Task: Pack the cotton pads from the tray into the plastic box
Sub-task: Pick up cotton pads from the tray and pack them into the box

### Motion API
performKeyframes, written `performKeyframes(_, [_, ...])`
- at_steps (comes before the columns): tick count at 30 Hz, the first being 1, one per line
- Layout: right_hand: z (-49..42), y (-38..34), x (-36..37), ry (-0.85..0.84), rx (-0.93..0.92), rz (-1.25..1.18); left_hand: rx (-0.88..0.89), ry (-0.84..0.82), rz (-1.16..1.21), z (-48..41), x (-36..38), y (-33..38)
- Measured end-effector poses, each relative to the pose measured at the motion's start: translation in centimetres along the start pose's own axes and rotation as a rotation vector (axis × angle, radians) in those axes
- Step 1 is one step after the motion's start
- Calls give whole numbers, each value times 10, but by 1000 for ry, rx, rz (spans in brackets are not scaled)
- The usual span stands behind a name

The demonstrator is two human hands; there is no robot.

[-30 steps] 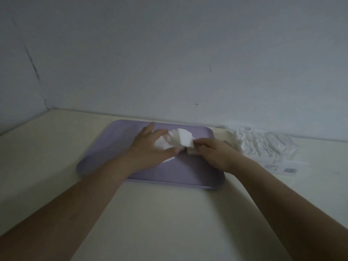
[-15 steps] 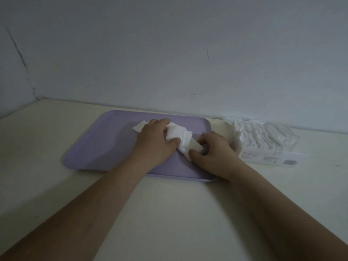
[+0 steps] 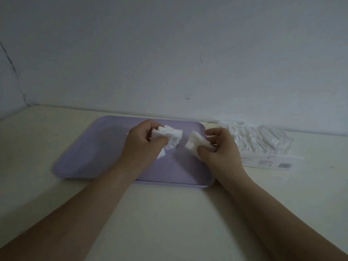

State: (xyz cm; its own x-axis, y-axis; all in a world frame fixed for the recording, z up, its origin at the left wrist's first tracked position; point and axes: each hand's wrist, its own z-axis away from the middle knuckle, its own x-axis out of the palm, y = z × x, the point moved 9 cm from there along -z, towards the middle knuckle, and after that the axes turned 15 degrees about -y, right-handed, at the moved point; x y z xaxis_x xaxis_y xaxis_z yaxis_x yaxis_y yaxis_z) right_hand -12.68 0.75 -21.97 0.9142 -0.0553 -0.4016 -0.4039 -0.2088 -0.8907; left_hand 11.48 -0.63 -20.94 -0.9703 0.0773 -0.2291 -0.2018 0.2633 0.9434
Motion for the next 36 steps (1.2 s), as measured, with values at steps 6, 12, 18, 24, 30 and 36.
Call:
performKeyframes(6, [-3,19,6,-71,49,-205,51,-240,64,2,25,7])
performKeyframes(12, [-7,17,13,-124,-14,-233,11,-265,87,-2,26,-1])
performKeyframes(18, [-9,16,17,-178,-50,-304,45,-326,113,-1,34,0])
performKeyframes(24, [-8,18,15,-160,-26,-305,30,-272,5,-4,29,-9])
performKeyframes(30, [-6,14,6,-67,-35,-175,203,-126,-240,-2,22,15])
performKeyframes(36, [-4,14,2,-15,-22,-197,126,64,54,0,-4,13])
